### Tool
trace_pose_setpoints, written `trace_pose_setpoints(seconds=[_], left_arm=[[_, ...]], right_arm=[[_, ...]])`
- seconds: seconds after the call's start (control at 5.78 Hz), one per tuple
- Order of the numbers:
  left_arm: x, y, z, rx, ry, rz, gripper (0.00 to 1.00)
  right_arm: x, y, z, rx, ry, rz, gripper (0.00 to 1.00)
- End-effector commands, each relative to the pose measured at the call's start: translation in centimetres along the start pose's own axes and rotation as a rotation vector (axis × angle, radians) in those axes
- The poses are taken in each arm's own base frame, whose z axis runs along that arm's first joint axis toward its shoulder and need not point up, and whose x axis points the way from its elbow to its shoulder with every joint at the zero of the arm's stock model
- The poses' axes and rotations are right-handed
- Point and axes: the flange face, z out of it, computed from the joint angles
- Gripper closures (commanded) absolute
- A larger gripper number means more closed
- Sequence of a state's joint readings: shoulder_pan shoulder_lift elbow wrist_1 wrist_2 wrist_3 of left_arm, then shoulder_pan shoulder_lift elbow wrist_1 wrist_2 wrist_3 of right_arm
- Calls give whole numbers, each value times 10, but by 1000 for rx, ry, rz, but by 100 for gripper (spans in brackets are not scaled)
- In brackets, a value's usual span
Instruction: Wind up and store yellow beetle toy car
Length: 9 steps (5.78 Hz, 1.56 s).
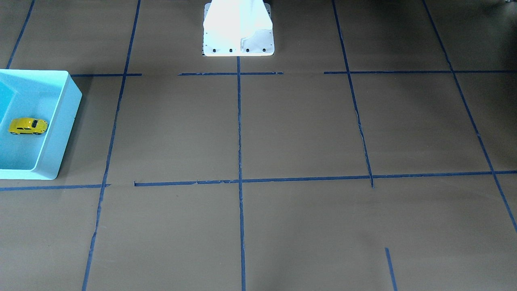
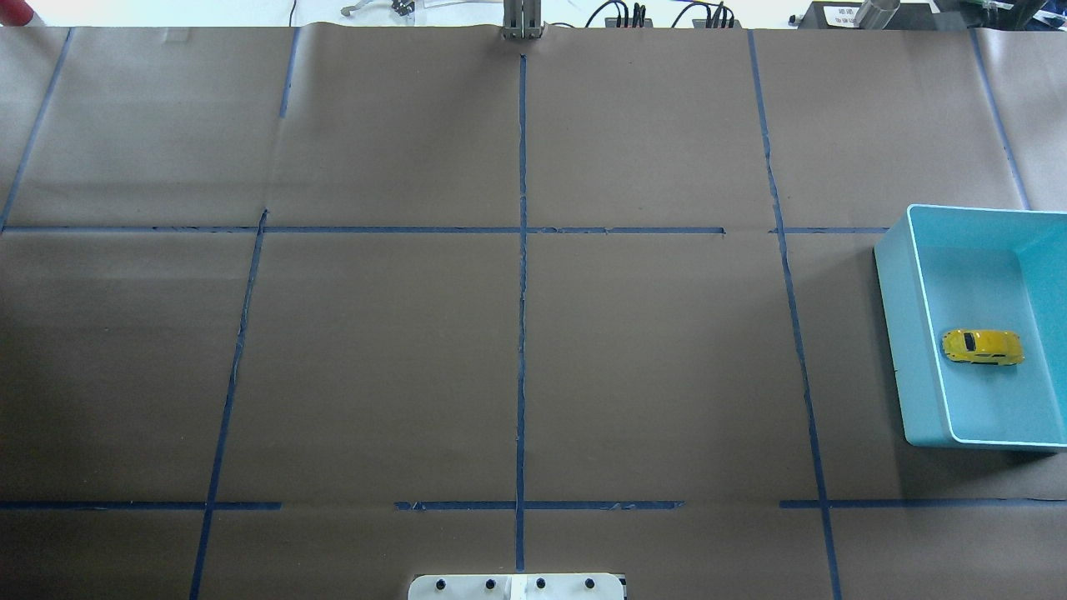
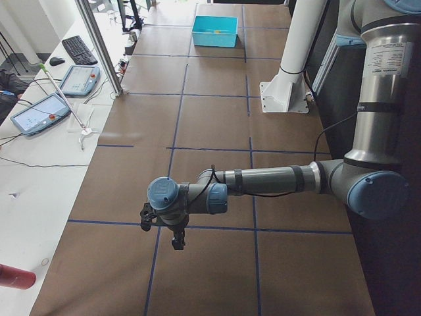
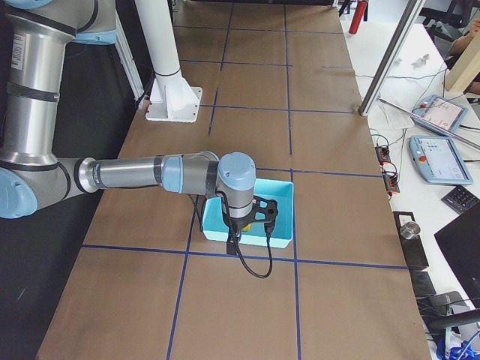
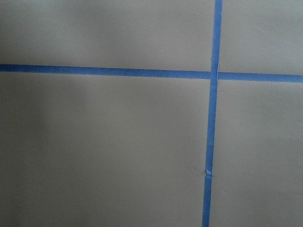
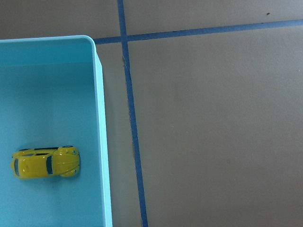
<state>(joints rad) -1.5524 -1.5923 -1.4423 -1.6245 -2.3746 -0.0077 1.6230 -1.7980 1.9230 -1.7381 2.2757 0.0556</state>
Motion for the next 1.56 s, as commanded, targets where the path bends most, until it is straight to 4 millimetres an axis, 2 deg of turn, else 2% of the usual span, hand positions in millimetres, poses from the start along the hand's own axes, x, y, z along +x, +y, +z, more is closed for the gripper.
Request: trace_pose_setpoints(seconds=[0.0, 0.86, 1.38], left_arm=[[0, 0, 0, 1, 0, 1, 0], [1, 0, -1, 2, 0, 2, 0], [0, 0, 0, 1, 0, 1, 0]], right_arm=[[0, -1, 0, 1, -1, 2, 0], [8, 0, 9, -17, 16, 8, 0], [5, -2, 6, -10, 11, 2, 0]])
